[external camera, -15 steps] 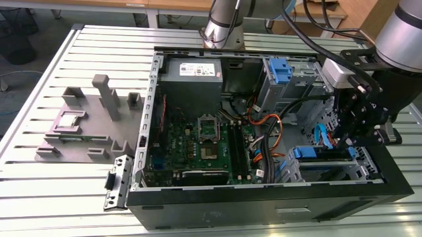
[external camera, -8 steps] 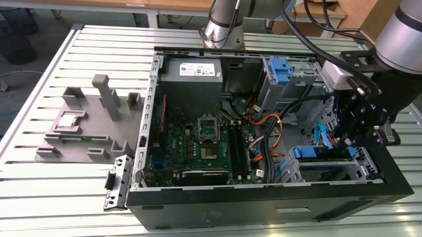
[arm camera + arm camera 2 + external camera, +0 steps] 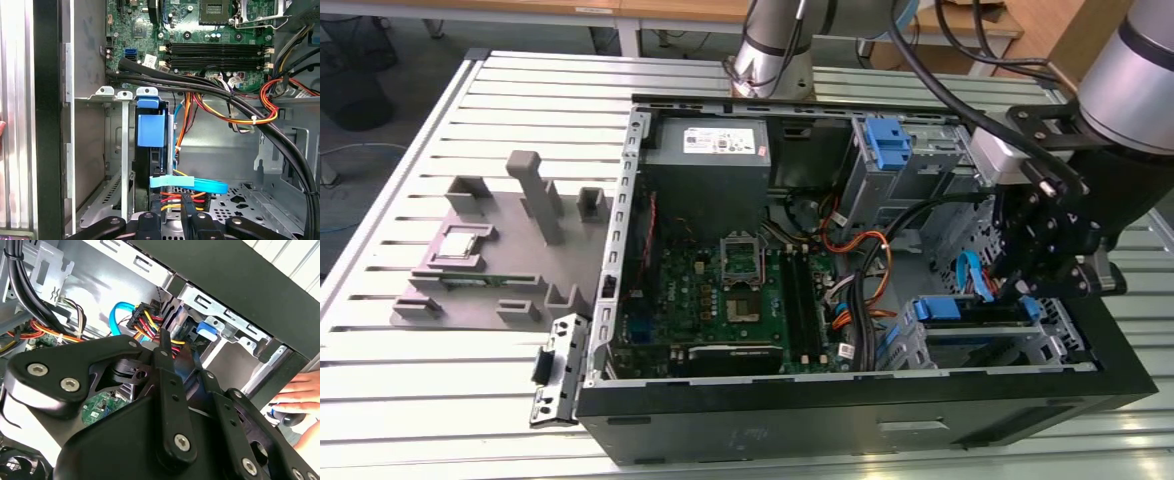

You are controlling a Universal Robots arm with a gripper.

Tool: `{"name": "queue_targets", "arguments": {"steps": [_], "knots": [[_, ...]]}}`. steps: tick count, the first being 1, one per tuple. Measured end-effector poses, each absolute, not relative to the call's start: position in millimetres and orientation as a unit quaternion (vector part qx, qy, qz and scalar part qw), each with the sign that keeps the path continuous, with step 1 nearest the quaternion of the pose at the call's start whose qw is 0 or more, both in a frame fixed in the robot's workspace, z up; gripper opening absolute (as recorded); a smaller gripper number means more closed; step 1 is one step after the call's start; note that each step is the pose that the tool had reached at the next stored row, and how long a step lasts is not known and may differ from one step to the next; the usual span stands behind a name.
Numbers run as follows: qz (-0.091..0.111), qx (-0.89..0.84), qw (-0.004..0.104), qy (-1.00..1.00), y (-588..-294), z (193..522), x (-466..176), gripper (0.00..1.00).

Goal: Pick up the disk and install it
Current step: 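Insert the second disk wire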

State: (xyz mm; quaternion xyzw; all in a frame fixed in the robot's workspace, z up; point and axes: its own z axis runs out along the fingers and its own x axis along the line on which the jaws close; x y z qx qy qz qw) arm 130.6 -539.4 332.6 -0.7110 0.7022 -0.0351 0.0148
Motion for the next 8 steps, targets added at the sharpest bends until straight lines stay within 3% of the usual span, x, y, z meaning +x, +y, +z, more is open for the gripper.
{"name": "queue_targets", "arguments": {"steps": [8], "knots": [[-0.034,-0.711,0.015,0.702,-539.4,332.8,130.6,0.3]]}}
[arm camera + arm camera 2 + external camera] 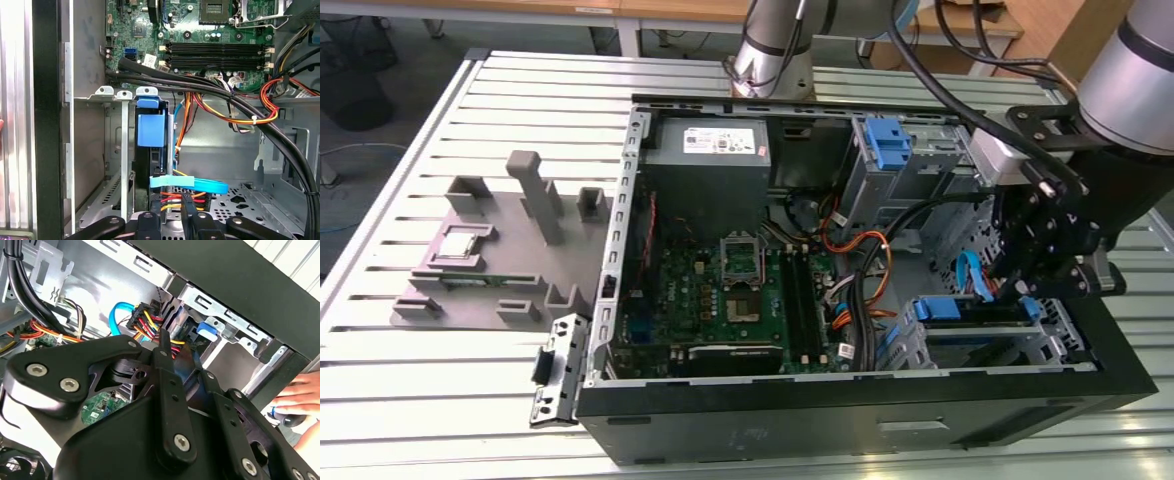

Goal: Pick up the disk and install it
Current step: 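Insert the second disk wire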

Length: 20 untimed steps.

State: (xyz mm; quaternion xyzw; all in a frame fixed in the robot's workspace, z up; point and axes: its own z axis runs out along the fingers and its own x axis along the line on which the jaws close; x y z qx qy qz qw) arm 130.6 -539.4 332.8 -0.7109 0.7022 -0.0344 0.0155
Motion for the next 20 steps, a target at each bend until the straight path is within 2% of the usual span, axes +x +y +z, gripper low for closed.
{"name": "queue_targets", "arguments": {"steps": [12,13,17,20], "knots": [[-0.035,-0.711,0.015,0.702,-539,360,131,0.3],[-0.033,-0.711,0.017,0.702,-539,360,131,0.3],[-0.009,-0.71,0.042,0.703,-540,360,131,0.3],[-0.008,-0.71,0.042,0.703,-540,361,131,0.3]]}}
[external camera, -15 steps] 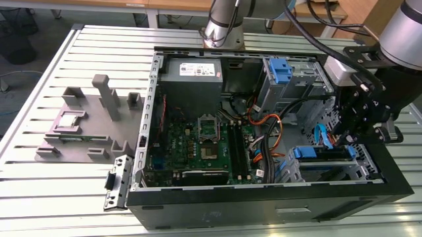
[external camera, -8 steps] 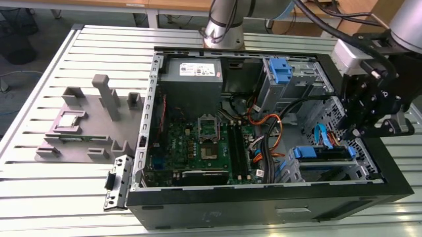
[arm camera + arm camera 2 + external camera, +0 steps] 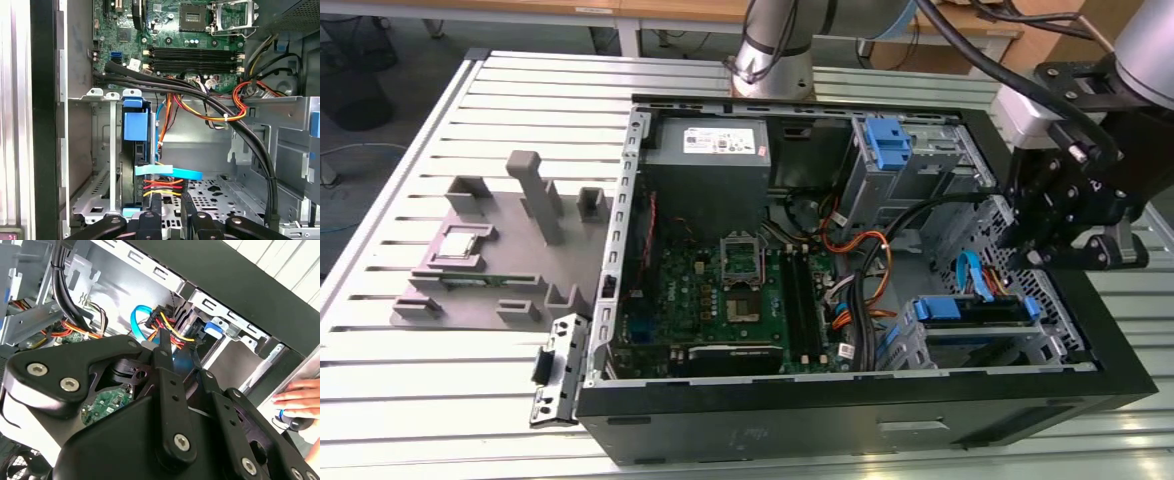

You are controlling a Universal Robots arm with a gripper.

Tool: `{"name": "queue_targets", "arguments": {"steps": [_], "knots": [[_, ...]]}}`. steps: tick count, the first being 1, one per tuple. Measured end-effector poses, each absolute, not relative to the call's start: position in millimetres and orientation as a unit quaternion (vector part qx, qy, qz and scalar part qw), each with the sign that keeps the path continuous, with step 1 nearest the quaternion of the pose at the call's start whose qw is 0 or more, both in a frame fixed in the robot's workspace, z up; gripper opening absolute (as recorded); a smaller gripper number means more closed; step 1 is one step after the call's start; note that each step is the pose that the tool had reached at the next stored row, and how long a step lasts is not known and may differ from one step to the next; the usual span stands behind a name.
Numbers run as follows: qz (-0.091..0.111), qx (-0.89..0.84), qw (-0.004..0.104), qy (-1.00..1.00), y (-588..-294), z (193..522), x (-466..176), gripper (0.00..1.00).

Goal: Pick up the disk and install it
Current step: 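Insert the second disk wire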

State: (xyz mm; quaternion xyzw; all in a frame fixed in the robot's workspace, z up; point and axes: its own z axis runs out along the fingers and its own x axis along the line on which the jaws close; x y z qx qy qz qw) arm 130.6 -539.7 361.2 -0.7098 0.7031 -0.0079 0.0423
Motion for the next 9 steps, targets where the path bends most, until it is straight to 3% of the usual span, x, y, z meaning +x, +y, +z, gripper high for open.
{"name": "queue_targets", "arguments": {"steps": [9], "knots": [[-0.008,-0.71,0.042,0.703,-539.7,365.1,130.6,0.3]]}}
